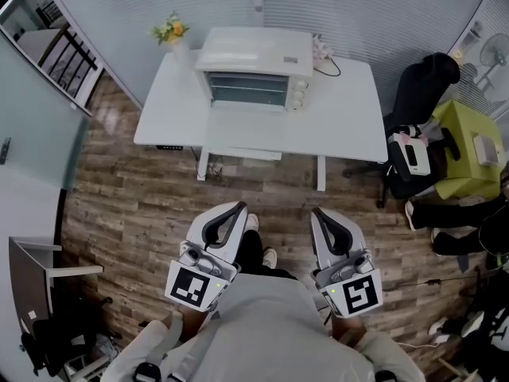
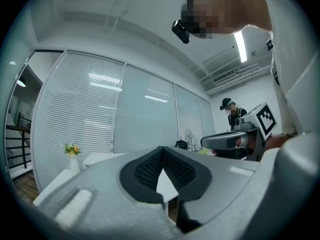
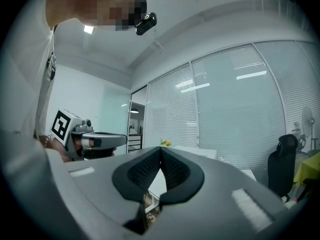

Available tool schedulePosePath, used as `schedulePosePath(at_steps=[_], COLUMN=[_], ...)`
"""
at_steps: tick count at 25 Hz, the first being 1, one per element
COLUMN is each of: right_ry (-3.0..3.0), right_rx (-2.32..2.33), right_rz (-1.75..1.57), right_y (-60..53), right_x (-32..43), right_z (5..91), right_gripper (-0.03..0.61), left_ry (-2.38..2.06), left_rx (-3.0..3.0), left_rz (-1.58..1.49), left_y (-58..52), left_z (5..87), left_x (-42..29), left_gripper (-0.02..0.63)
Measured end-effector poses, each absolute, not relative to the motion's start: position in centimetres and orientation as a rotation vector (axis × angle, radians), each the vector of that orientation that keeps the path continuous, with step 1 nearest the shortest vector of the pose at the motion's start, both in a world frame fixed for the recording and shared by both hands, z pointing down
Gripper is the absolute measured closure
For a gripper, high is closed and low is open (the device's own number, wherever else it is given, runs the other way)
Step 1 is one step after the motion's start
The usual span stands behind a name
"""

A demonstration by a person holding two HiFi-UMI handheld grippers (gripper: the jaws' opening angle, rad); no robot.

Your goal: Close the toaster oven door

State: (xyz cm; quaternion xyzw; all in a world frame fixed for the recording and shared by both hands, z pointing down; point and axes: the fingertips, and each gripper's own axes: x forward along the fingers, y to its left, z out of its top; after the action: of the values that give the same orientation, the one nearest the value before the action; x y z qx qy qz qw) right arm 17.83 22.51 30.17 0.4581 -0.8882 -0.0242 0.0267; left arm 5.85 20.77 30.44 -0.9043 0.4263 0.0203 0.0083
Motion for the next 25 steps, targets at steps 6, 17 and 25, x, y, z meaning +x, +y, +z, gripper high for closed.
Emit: schedulePosePath(at_steps=[6, 17, 25], right_ry=[-2.751, -2.762, -2.754], right_rx=[1.411, 1.376, 1.351], right_rz=[-0.09, -0.114, -0.096], right_y=[20.1, 12.3, 4.7], right_x=[17.6, 14.9, 10.9], right_z=[30.1, 29.7, 30.4], right_gripper=[0.573, 0.574, 0.574], left_ry=[1.335, 1.35, 1.393], left_rx=[-2.821, -2.805, -2.794], left_rz=[0.066, 0.071, 0.076], left_y=[18.4, 10.7, 3.3], left_z=[30.7, 30.6, 31.2], left_x=[5.6, 3.2, -1.0], left_gripper=[0.609, 0.609, 0.609])
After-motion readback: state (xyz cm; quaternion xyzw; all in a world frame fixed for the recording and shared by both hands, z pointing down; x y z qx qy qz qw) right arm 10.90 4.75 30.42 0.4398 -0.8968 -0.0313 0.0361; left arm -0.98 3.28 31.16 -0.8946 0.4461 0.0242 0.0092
